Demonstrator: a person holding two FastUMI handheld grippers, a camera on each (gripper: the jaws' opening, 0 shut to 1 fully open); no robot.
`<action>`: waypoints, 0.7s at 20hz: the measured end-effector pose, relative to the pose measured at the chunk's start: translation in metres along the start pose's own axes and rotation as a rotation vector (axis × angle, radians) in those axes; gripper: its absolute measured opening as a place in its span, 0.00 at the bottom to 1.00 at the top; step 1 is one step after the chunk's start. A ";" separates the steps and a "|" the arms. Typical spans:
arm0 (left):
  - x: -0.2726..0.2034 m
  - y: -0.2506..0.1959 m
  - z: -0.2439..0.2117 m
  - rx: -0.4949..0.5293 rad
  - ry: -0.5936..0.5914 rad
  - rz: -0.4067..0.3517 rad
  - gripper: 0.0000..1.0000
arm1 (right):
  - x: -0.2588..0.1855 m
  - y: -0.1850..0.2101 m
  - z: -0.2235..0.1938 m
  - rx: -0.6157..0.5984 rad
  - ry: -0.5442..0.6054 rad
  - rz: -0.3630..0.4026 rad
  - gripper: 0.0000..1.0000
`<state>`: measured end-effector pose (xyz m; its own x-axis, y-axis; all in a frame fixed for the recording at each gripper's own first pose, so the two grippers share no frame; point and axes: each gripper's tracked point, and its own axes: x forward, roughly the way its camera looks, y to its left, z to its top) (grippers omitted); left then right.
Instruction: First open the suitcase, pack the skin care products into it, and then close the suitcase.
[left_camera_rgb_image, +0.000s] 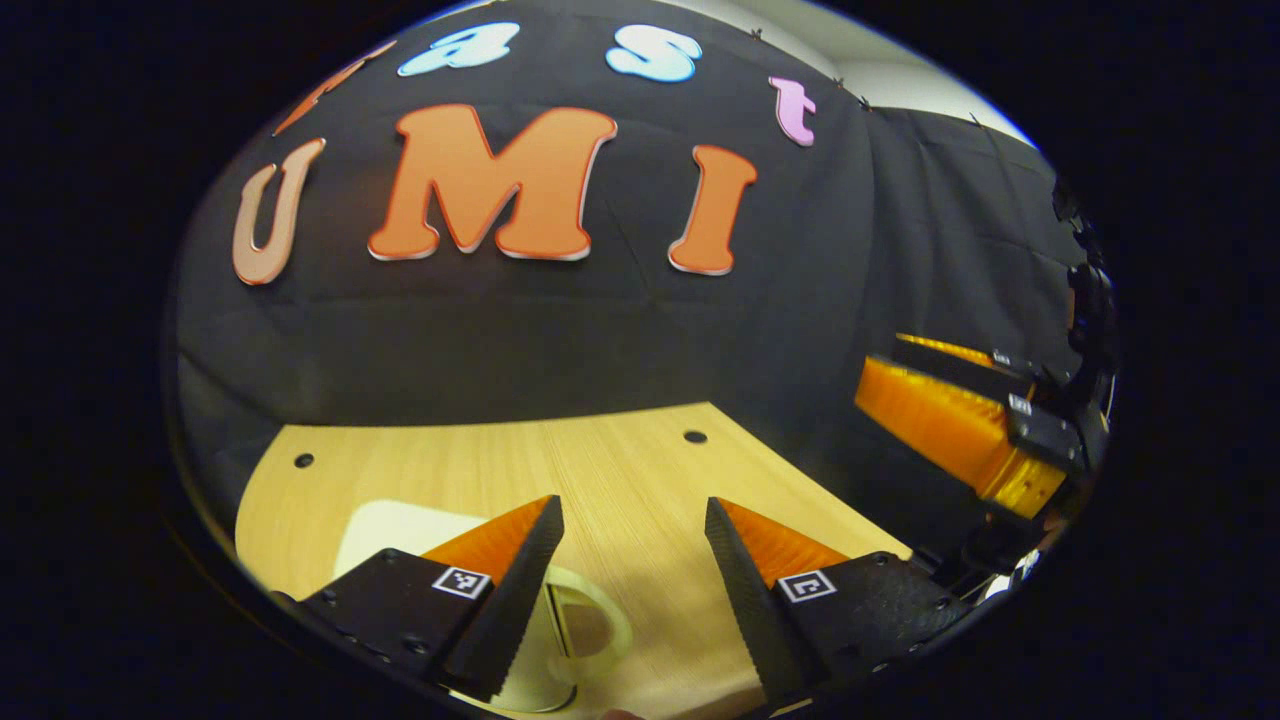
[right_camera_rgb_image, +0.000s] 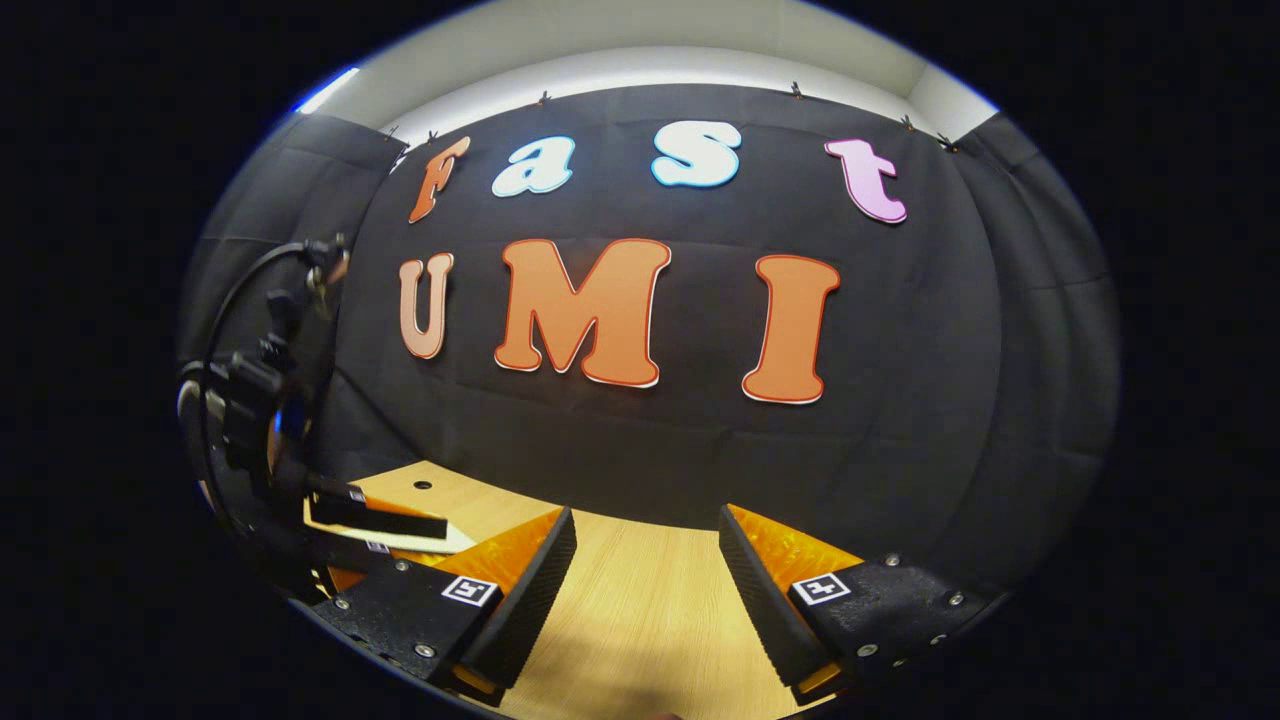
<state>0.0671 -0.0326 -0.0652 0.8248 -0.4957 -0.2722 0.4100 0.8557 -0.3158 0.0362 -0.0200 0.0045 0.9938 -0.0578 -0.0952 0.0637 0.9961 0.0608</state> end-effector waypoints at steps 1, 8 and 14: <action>-0.004 0.006 0.010 0.012 -0.035 0.033 0.92 | 0.001 0.003 0.002 -0.003 -0.008 0.007 0.92; -0.038 0.018 0.046 0.037 -0.197 0.185 0.95 | 0.007 0.026 0.002 -0.010 -0.012 0.092 0.92; -0.050 0.038 0.059 0.050 -0.255 0.264 0.95 | 0.012 0.038 -0.002 -0.011 -0.012 0.134 0.92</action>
<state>0.0645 0.0333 -0.0103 0.9726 -0.2092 -0.1014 0.1835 0.9586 -0.2179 0.0508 0.0176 0.0042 0.9943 0.0755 -0.0747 -0.0710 0.9956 0.0616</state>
